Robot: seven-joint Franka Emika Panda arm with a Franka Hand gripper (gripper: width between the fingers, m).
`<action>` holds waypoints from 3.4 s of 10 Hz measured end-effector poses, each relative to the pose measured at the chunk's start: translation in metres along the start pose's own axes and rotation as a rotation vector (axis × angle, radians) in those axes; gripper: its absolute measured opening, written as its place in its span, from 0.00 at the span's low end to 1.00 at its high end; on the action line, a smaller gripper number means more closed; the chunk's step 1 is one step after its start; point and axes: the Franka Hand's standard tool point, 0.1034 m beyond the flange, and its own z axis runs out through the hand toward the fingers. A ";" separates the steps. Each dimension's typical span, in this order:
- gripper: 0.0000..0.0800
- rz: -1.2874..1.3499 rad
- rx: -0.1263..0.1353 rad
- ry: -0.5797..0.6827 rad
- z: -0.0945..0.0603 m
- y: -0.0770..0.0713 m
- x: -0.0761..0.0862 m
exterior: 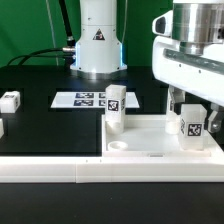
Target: Assemble square table
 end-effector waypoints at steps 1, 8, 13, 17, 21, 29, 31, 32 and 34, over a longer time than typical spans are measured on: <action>0.81 -0.083 0.001 0.000 0.000 0.000 -0.001; 0.81 -0.709 0.004 0.022 -0.001 -0.002 0.004; 0.81 -1.085 -0.022 0.039 -0.001 0.000 0.010; 0.36 -1.106 -0.028 0.042 -0.001 0.001 0.011; 0.36 -0.956 -0.015 0.046 0.000 0.001 0.013; 0.38 -0.467 -0.043 0.082 -0.001 0.011 0.029; 0.70 -0.566 -0.036 0.076 -0.011 0.012 0.028; 0.70 -0.632 -0.030 0.072 -0.019 0.016 0.030; 0.79 -0.755 -0.025 0.056 -0.038 0.025 0.040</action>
Offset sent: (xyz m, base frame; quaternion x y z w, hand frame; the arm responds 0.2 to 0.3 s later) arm 0.0000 0.0000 0.0000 0.0000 0.0000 -0.1296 0.9916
